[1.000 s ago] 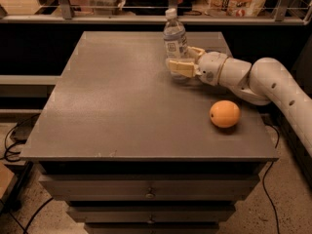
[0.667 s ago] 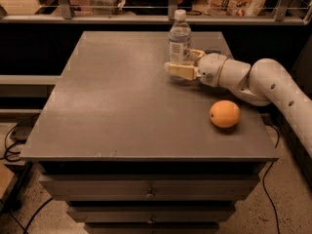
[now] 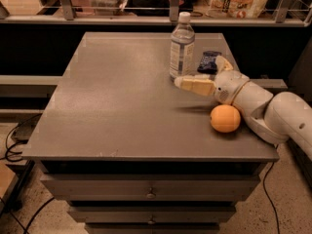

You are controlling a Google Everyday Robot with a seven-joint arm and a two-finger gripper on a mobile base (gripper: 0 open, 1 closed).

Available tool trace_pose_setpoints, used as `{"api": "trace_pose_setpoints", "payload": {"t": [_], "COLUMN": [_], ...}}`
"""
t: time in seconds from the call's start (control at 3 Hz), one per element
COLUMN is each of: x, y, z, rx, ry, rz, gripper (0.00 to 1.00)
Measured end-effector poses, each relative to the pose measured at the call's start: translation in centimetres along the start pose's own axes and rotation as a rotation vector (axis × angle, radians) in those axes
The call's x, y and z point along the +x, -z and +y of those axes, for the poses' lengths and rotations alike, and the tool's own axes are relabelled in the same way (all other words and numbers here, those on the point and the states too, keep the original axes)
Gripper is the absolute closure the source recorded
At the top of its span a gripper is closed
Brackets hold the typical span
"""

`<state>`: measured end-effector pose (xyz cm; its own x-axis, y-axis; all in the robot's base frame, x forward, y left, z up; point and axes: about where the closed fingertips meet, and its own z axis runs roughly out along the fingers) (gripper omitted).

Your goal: Place blue plastic bottle upright

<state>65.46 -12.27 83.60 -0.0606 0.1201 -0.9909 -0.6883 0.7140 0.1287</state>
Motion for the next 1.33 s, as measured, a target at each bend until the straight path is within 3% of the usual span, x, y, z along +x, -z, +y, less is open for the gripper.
{"api": "trace_pose_setpoints", "payload": {"t": [0.67,1.0,1.33], "x": [0.5,-0.3,-3.3], "y": [0.9,0.5,-0.2], "z": [-0.5,0.0,0.4], "rx": [0.025,0.003,-0.019], "ry": [0.011,0.086,0.222], "rz": [0.015,0.048,0.079], "gripper": [0.00,0.00,0.00]}}
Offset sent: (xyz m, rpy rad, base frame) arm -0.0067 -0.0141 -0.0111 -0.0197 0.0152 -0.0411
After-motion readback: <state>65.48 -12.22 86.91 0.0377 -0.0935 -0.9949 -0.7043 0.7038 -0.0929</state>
